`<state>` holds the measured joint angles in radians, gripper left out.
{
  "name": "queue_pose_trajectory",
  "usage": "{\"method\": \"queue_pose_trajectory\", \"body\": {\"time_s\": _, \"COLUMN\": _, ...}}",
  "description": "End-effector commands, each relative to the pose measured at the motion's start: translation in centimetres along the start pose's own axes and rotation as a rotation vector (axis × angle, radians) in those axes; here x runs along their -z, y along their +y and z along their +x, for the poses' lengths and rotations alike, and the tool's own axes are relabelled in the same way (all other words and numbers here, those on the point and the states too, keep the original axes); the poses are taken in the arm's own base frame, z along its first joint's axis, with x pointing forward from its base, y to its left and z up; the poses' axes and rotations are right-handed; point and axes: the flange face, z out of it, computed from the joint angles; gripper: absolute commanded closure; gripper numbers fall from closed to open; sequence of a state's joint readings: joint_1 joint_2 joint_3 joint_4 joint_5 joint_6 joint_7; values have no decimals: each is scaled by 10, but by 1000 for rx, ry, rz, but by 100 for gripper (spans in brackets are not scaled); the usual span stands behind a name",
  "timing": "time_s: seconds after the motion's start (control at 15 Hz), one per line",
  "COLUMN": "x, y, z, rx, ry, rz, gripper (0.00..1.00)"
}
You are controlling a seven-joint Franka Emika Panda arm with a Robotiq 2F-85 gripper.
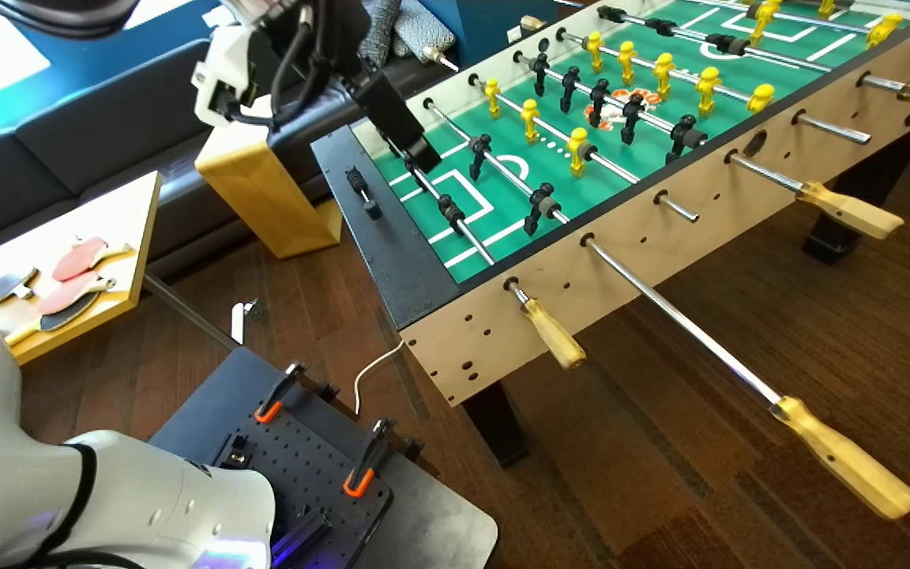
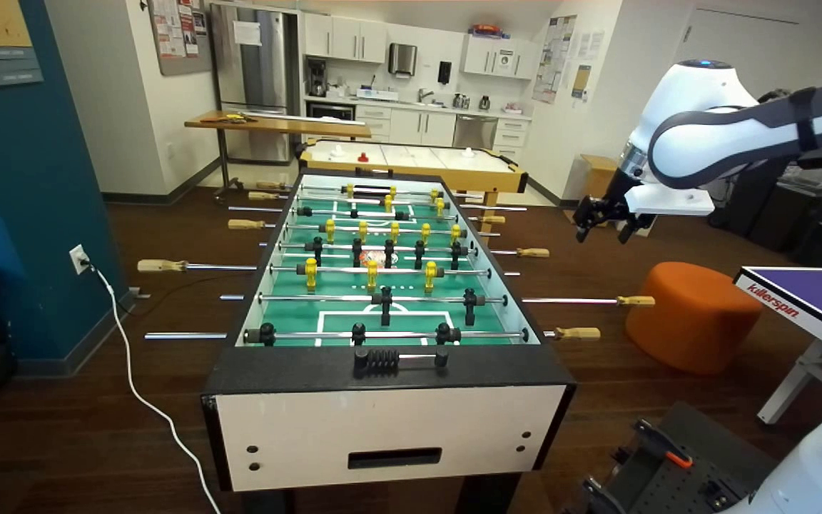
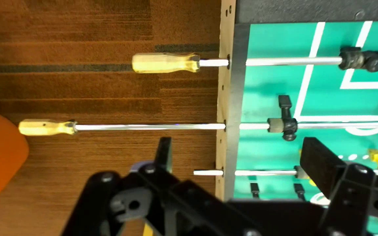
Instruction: Push in the second rod from the left of the football table.
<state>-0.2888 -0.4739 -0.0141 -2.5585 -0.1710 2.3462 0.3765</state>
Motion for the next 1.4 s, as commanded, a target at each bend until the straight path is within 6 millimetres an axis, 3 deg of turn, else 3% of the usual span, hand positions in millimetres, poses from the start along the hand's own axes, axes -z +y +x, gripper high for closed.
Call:
{"method": "queue_pose_trajectory", "body": {"time_s": 0.0, "x": -20, "y": 17, "z": 16, "rx": -202, "ry": 4, "rz": -9, "gripper": 0}}
{"method": "queue_pose_trajectory", "body": {"time_s": 0.07, "x": -13, "y": 17, "z": 9, "rx": -111, "ry": -6, "rz": -6, "gripper": 0}}
{"method": "queue_pose_trajectory", "body": {"time_s": 0.4, "x": -22, "y": 19, "z": 12, "rx": -181, "ry": -14, "rz": -11, "gripper": 0}}
{"method": "queue_pose_trajectory", "body": {"time_s": 0.6, "x": -34, "y": 33, "z": 33, "rx": -387, "ry": -22, "rz": -21, "gripper": 0}}
{"method": "queue_pose_trajectory", "body": {"time_s": 1.07, "x": -92, "y": 118, "z": 88, "rx": -770, "ry": -34, "rz": -60, "gripper": 0}}
{"method": "queue_pose_trajectory", "body": {"time_s": 1.33, "x": -133, "y": 165, "z": 98, "rx": -989, "ry": -20, "rz": -79, "gripper": 0}}
